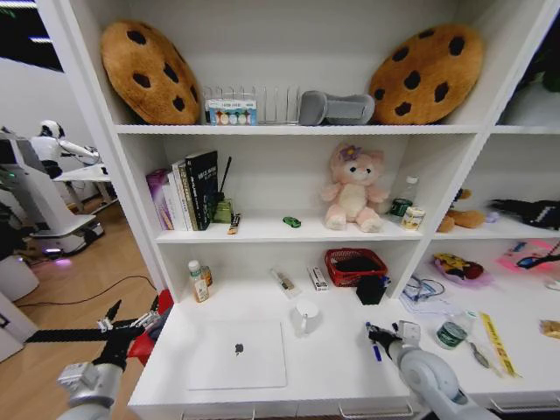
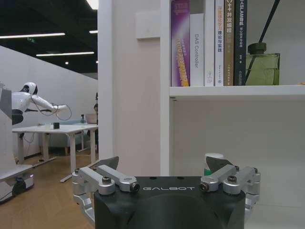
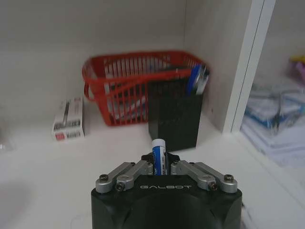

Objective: Organize the objects on the table.

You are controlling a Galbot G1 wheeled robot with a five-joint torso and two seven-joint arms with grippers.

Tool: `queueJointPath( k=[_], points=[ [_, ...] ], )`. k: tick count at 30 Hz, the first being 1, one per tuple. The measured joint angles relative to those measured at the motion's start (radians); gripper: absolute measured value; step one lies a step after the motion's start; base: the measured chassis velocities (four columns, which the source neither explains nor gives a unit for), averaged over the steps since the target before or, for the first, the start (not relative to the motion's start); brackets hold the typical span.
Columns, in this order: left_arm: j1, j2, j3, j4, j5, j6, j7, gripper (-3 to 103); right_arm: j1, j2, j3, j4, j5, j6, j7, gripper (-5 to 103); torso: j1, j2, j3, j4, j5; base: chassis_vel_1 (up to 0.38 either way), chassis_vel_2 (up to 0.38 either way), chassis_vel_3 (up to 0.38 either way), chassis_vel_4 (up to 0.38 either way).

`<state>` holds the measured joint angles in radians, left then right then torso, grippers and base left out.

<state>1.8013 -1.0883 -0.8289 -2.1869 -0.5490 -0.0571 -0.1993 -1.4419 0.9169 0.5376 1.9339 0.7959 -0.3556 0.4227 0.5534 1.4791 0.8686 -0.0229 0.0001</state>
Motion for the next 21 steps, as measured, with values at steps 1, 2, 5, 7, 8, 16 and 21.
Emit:
queueJointPath(
  k=[1,2,5,7,8,16,21],
  points=[
    [0.0,0.0,0.0,0.0,0.0,0.0,0.0,100,0.019,0.003,-0.001,-0.01,-0.063,0.076,-0.026,12,0.0,0.0,0.0,0.0,-0.0001,0.0,0.0,0.0,0.0],
    [0.0,0.0,0.0,0.0,0.0,0.0,0.0,100,0.019,0.003,-0.001,-0.01,-0.063,0.076,-0.026,12,0.0,0.0,0.0,0.0,-0.0001,0.0,0.0,0.0,0.0],
    [0.0,0.0,0.0,0.0,0.0,0.0,0.0,100,0.063,-0.001,-0.001,-0.042,-0.18,0.193,-0.082,12,0.0,0.0,0.0,0.0001,0.0,0.0,0.0,0.0,0.0],
    [0.0,0.0,0.0,0.0,0.0,0.0,0.0,100,0.069,-0.002,-0.002,-0.047,-0.193,0.206,-0.091,12,0.0,0.0,0.0,0.0001,0.0,0.0,0.0,0.0,0.0],
    [0.0,0.0,0.0,0.0,0.0,0.0,0.0,100,0.078,-0.005,-0.002,-0.055,-0.209,0.226,-0.104,12,0.0,0.0,0.0,0.0002,0.0,0.0,0.0,0.0,0.0],
    [0.0,0.0,0.0,0.0,0.0,0.0,0.0,100,0.222,-0.009,-0.025,-0.182,-0.25,0.349,-0.129,12,0.0,0.0,0.0,-0.0001,0.0,0.0,0.0,0.0,0.0],
    [0.0,0.0,0.0,0.0,0.0,0.0,0.0,100,0.352,-0.012,-0.08,-0.308,-0.244,0.371,-0.133,12,0.0,0.0,0.0,0.0003,-0.0002,0.0,0.0,0.0,0.0]
  ],
)
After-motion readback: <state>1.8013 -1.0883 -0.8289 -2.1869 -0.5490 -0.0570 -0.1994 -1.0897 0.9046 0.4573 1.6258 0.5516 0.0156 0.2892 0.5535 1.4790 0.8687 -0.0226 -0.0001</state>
